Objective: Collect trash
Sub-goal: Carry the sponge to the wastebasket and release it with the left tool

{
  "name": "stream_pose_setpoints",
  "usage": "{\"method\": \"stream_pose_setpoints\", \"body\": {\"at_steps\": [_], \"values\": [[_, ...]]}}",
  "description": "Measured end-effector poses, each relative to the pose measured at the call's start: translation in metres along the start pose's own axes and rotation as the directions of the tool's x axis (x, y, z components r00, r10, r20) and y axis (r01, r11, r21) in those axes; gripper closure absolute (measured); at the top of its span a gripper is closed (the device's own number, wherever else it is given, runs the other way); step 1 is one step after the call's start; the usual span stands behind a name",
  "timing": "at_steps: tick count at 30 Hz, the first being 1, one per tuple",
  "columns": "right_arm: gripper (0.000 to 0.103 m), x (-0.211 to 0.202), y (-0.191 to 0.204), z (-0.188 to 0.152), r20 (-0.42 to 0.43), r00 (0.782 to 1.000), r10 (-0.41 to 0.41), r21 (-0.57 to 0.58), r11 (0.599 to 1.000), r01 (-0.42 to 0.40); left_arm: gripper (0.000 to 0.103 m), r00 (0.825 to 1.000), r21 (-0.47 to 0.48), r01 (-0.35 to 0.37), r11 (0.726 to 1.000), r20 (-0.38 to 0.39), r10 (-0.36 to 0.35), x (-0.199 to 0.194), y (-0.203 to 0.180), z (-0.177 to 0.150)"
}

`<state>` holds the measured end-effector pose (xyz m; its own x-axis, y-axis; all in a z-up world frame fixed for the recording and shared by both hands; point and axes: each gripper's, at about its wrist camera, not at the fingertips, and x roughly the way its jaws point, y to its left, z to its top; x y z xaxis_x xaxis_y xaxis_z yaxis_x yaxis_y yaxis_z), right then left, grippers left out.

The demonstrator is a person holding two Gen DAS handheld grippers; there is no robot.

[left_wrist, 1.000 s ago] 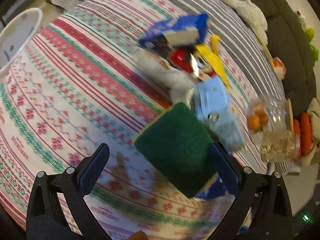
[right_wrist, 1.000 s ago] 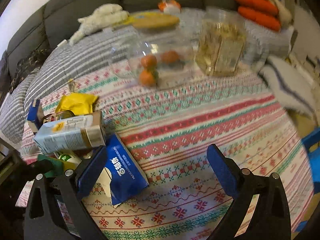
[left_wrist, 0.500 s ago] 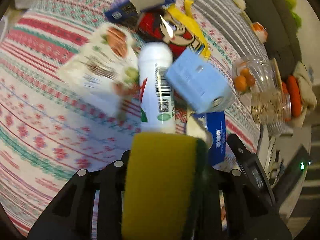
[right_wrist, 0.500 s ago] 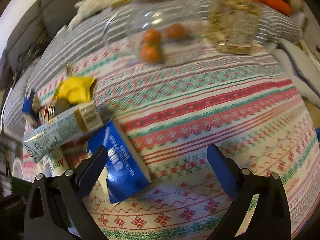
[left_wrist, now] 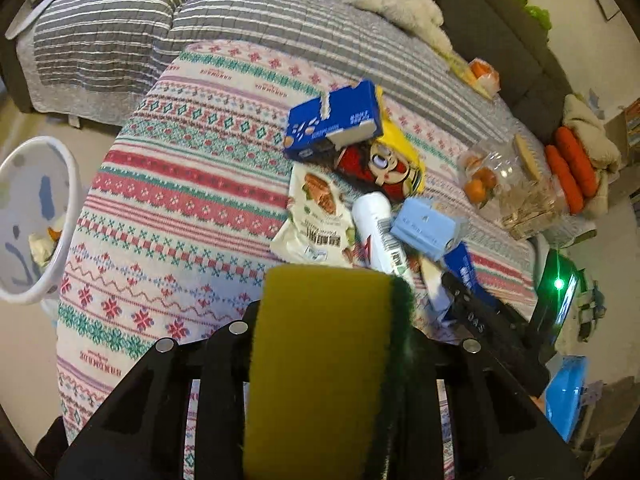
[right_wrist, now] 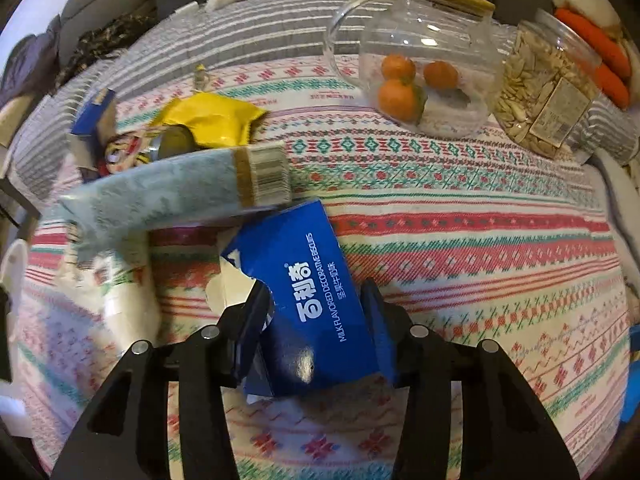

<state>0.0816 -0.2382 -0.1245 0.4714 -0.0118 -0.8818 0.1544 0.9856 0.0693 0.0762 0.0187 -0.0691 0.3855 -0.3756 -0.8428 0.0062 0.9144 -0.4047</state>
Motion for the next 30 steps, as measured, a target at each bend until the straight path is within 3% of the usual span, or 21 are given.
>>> {"method": "stream_pose_setpoints", "body": {"at_steps": [8, 18, 30], "values": [[0.056, -0.051, 0.001, -0.019, 0.087, 0.996, -0.007, -0.001, 1.0, 0.007, 0.074, 0.995, 0.047, 0.065, 0.997, 0.071, -0.068, -0.031, -0.001, 0.01], [0.056, -0.106, 0.047, -0.024, 0.265, 0.96, 0.086, -0.073, 0.995, -0.069, 0.074, 0.992, 0.044, 0.027, 0.999, 0.118, -0.032, -0.05, 0.022, 0.008], [0.056, -0.104, 0.106, -0.034, 0.265, 0.947, 0.185, -0.05, 0.983, -0.178, 0.074, 0.977, 0.032, -0.066, 0.997, 0.204, 0.058, -0.074, 0.06, 0.012]]}}
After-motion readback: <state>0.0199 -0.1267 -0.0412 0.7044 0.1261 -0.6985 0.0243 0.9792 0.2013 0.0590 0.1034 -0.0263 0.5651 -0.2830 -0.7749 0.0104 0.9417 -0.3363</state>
